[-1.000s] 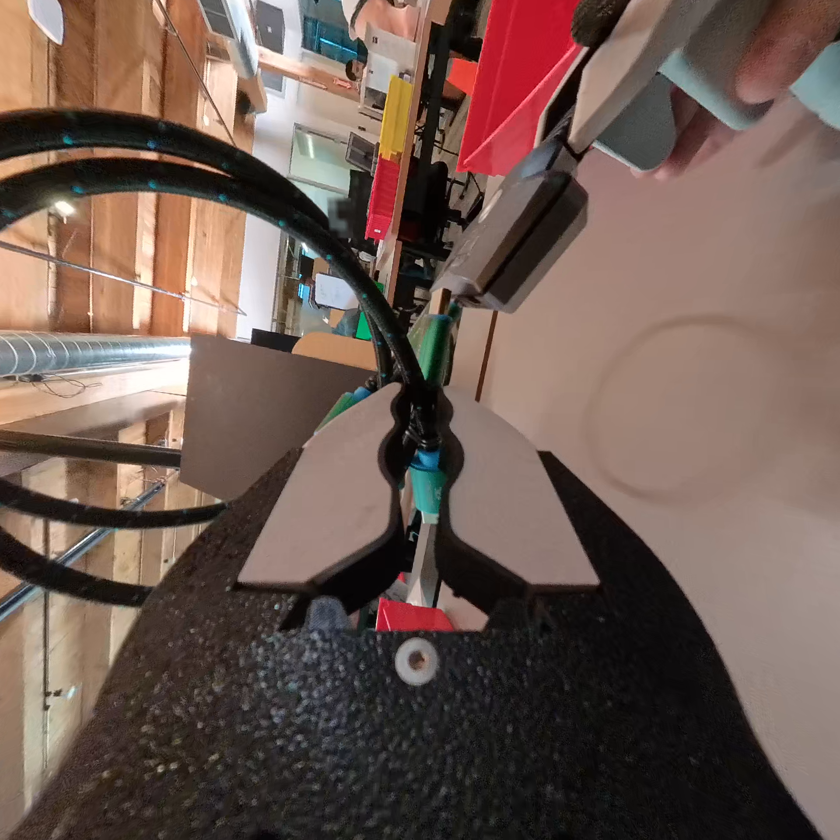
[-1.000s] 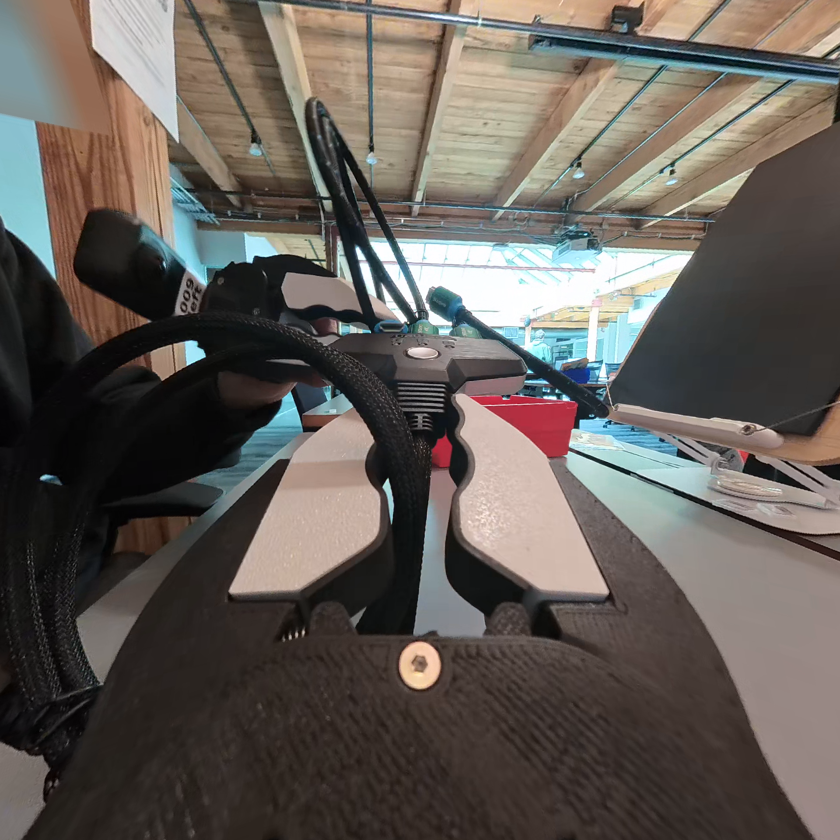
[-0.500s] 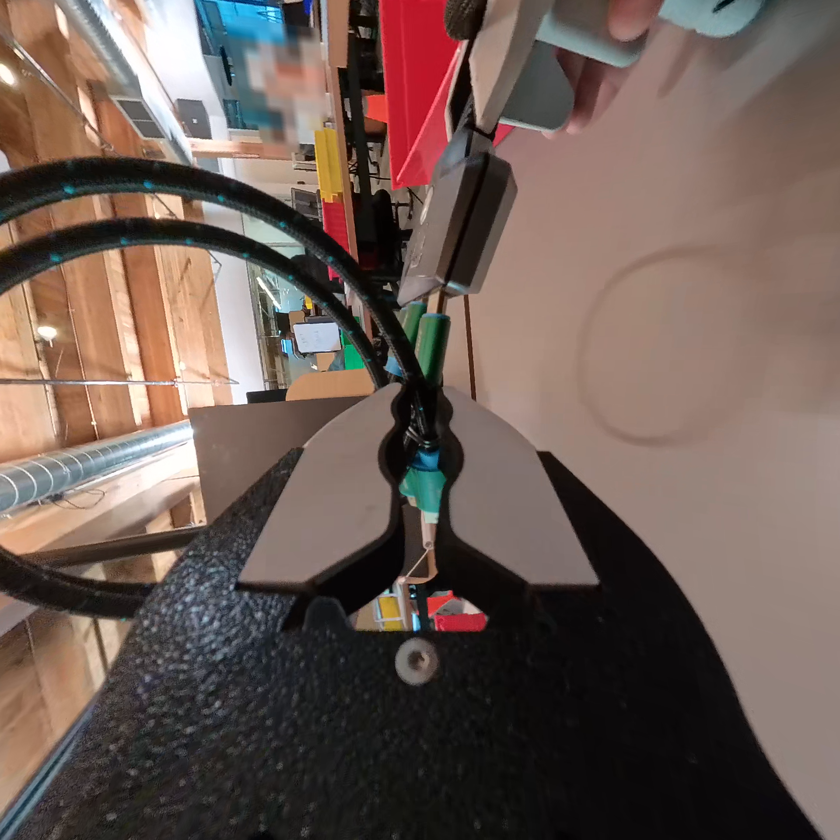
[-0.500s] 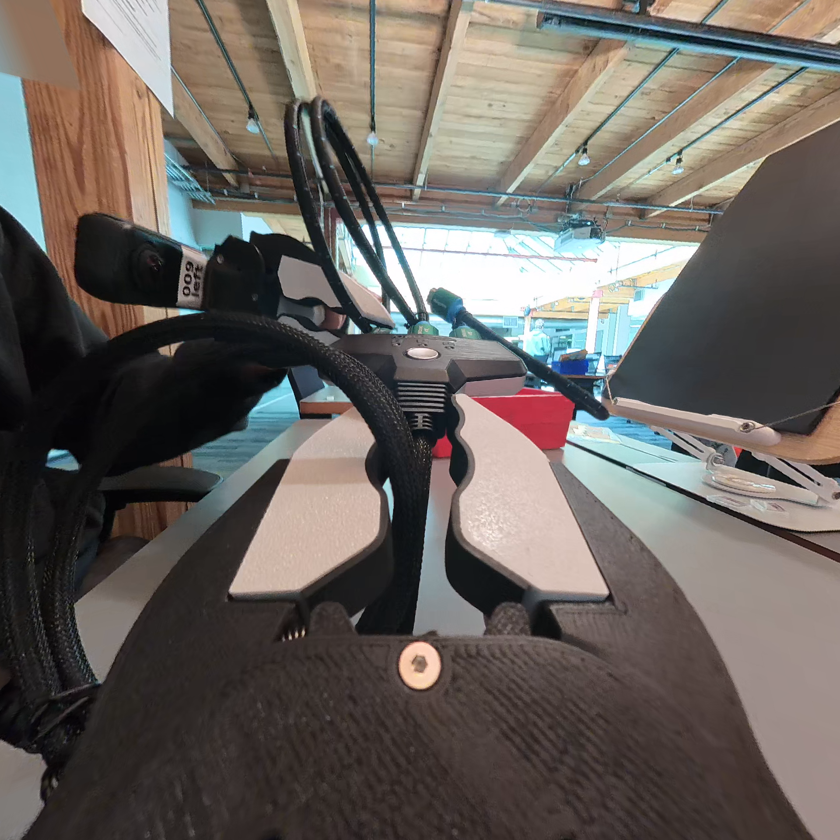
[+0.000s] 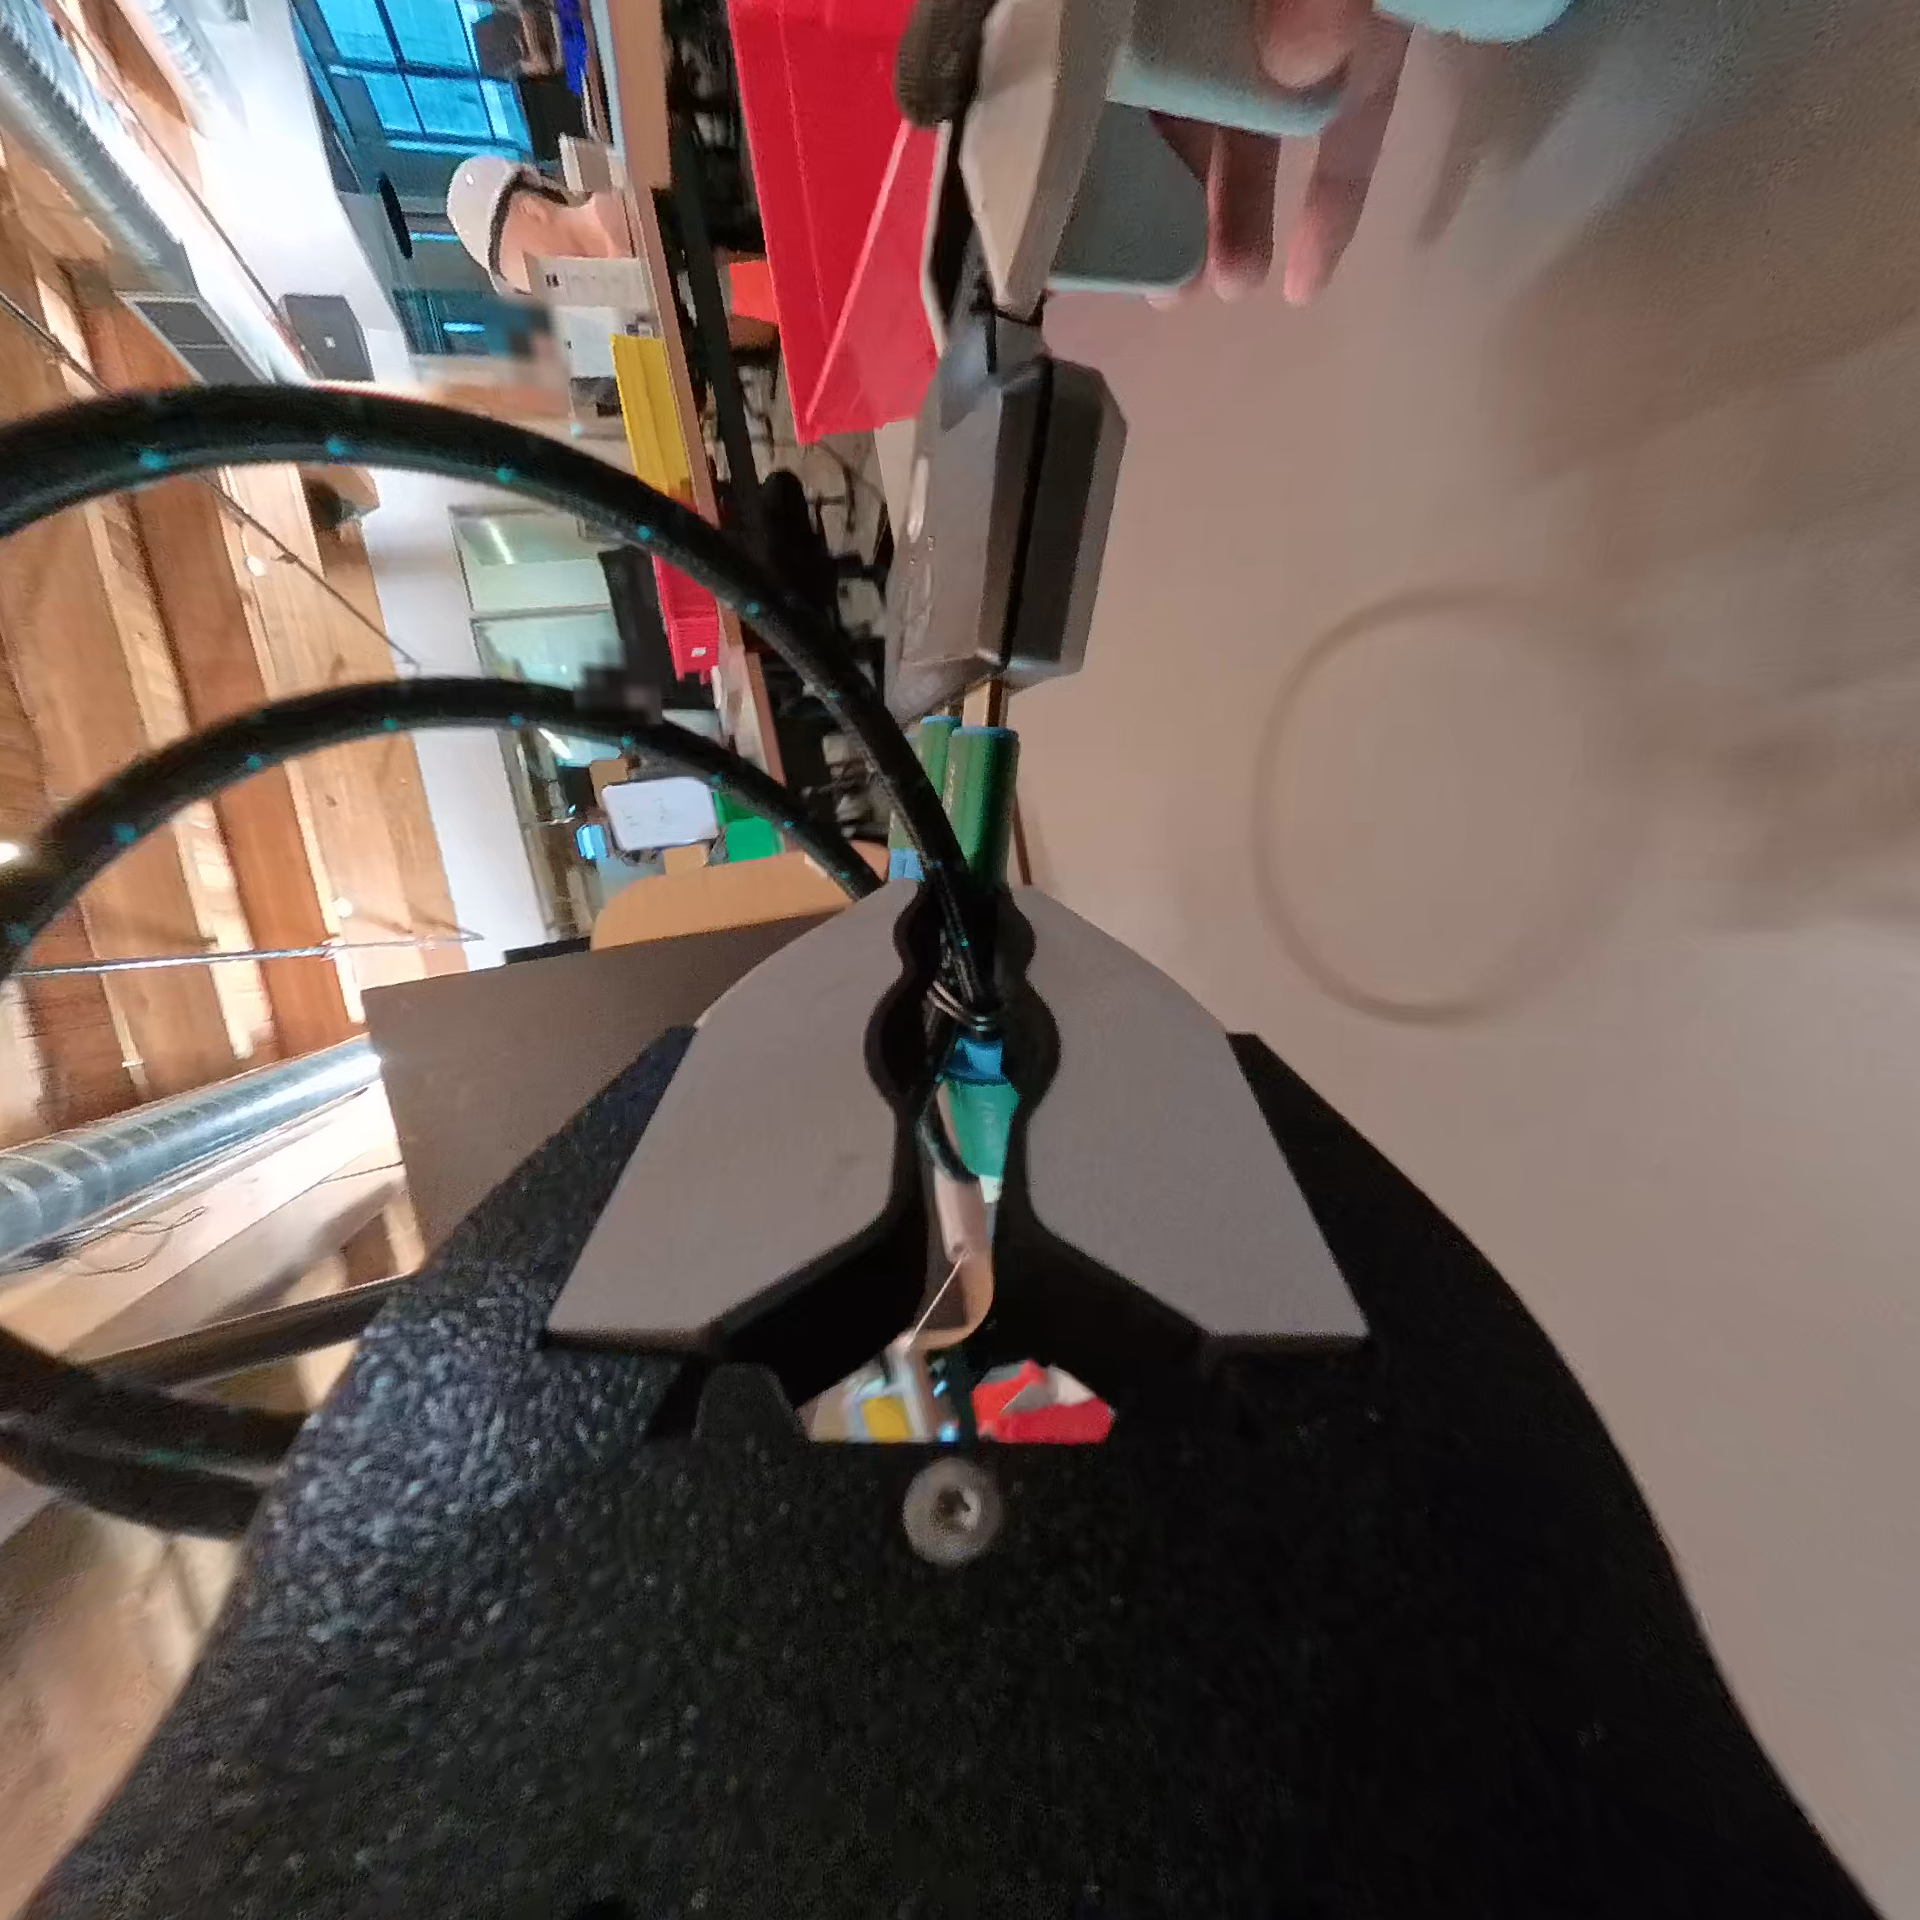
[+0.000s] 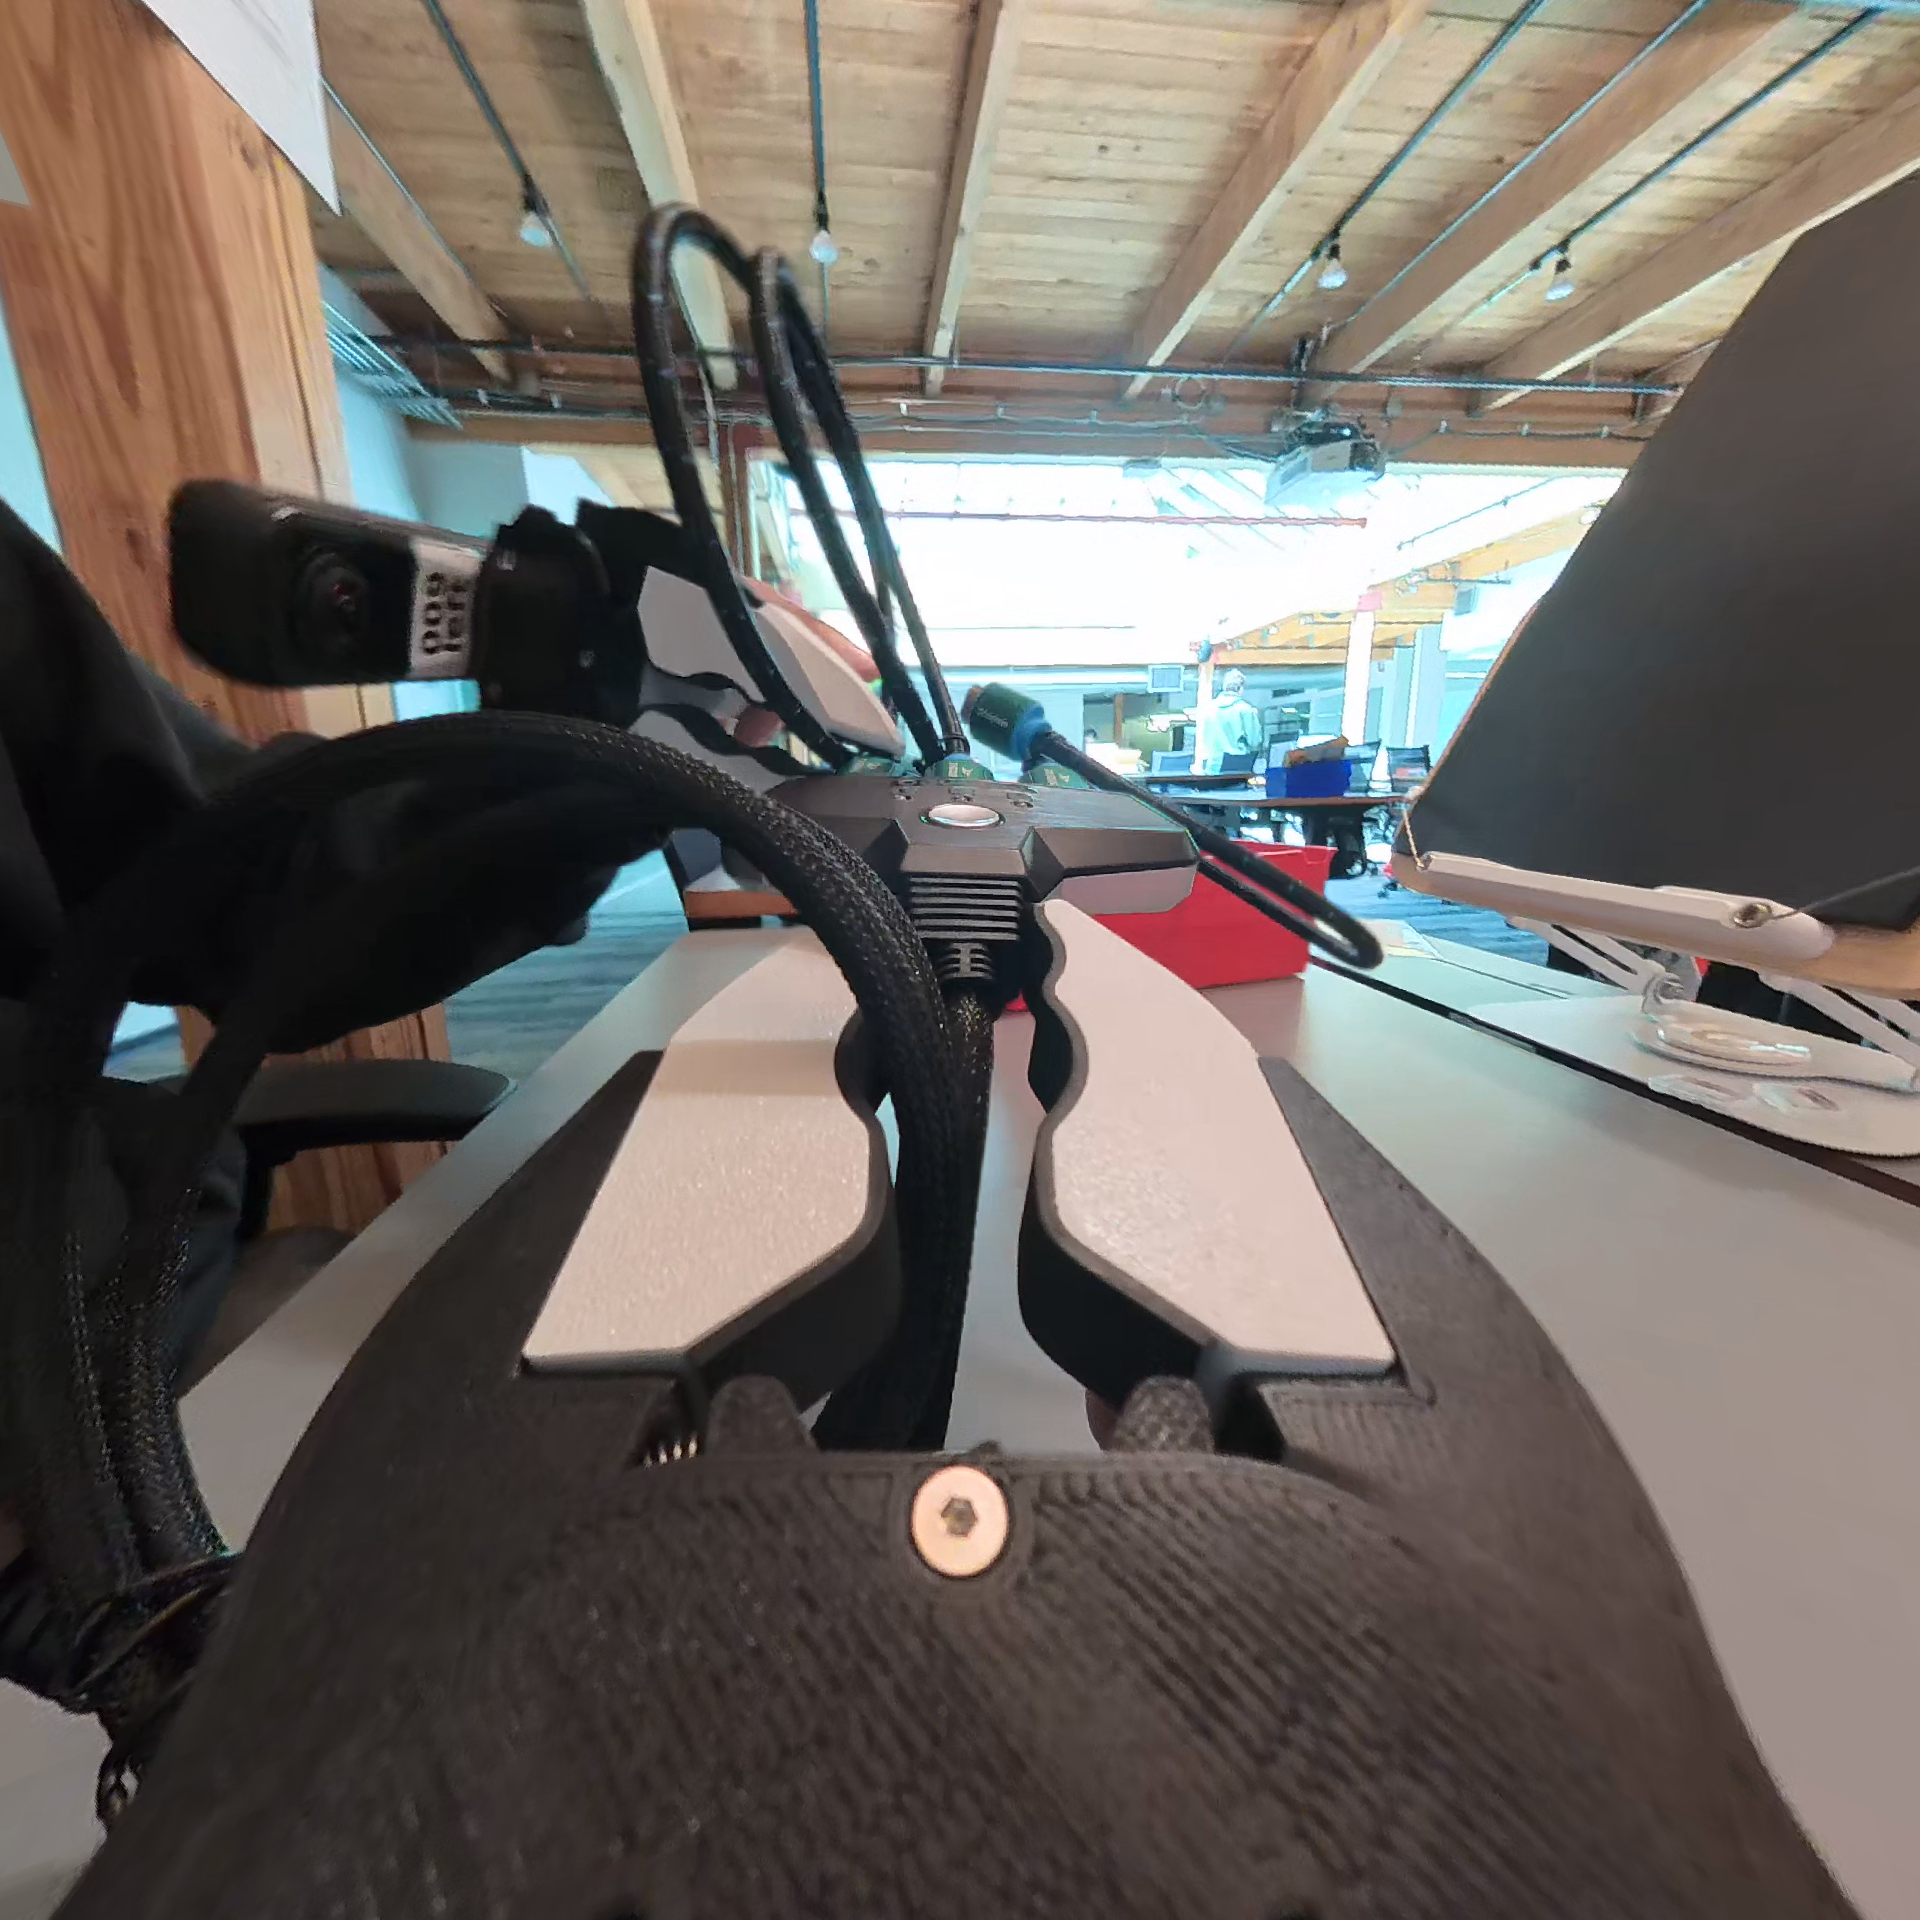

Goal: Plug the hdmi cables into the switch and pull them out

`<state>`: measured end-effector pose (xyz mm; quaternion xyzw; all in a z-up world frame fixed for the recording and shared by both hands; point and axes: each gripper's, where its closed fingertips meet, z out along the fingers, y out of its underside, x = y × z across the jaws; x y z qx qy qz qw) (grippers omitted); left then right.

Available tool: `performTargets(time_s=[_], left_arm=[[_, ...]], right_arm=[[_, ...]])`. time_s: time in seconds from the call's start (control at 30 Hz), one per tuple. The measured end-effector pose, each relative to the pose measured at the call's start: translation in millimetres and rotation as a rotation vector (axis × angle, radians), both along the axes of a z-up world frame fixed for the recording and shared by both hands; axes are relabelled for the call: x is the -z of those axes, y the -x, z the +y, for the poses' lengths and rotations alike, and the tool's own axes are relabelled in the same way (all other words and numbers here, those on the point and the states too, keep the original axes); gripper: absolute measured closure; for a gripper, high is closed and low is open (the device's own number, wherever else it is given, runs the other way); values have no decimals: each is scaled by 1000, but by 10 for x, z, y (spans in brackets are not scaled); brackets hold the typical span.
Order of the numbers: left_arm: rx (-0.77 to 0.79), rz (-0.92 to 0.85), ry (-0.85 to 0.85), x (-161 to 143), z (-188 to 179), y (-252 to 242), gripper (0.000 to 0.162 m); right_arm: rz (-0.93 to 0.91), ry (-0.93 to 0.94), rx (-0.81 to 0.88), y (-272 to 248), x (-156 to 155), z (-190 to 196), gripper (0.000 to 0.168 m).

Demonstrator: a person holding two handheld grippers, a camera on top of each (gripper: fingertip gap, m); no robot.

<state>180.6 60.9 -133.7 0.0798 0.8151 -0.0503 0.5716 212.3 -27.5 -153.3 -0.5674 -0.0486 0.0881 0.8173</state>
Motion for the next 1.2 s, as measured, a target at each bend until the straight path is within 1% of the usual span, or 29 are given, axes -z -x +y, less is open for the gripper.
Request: performTargets(time_s=[0.07, 0.1, 0.17, 0.4, 0.47, 0.5, 0.53, 0.57, 0.63, 0.67, 0.7, 0.77, 0.83, 0.87, 0.93, 1.03, 1.1, 1.2], left_arm=[[-28, -21, -73, 23, -12, 20, 154], [-36, -30, -67, 16, -23, 19, 154], [-30, -26, 18, 10, -46, 3, 154], [-22, -37, 8, 41, -25, 15, 153], [-38, -74, 46, 8, -19, -1, 153], [-49, -110, 68, -37, -10, -5, 151], [-60, -164, 104, -119, -3, 1, 142], [-74, -215, 151, -209, 9, 20, 133], [-87, -258, 250, -308, 43, 80, 117], [-82, -268, 327, -341, 75, 115, 112], [-77, -263, 433, -358, 128, 148, 109], [-77, -188, 678, -294, 282, 208, 103], [-95, -109, 885, -145, 474, 260, 103], [-114, -80, 959, -49, 575, 285, 103], [-139, -26, 1051, 158, 721, 341, 103], [-178, -1, 1107, 372, 892, 403, 104], [-197, -3, 1150, 415, 981, 412, 105], [-200, -5, 1172, 397, 1060, 404, 107]], right_arm=[[-6, 21, 6, 5, 17, 32, 145], [1, 13, 5, -5, 9, 22, 145], [10, -11, 10, -21, -12, -4, 145], [-21, 2, 11, -6, 1, -1, 145], [-12, -18, 16, -17, -39, -12, 145], [-12, -26, 23, -19, -68, -14, 145], [-5, -37, 36, -31, -98, -15, 145], [11, -48, 52, -58, -121, -23, 146], [25, -49, 98, -129, -132, -47, 145], [26, -46, 115, -157, -139, -64, 146], [23, -39, 132, -177, -150, -76, 146], [1, -31, 168, -191, -215, -95, 146], [-28, -24, 202, -200, -335, -135, 146], [-43, -19, 227, -212, -423, -173, 146], [-84, 9, 314, -271, -631, -304, 146], [-145, 63, 567, -495, -933, -682, 146], [-178, 118, 792, -730, -1042, -1022, 146], [-258, 262, 1102, -1173, -1095, -1523, 145]])
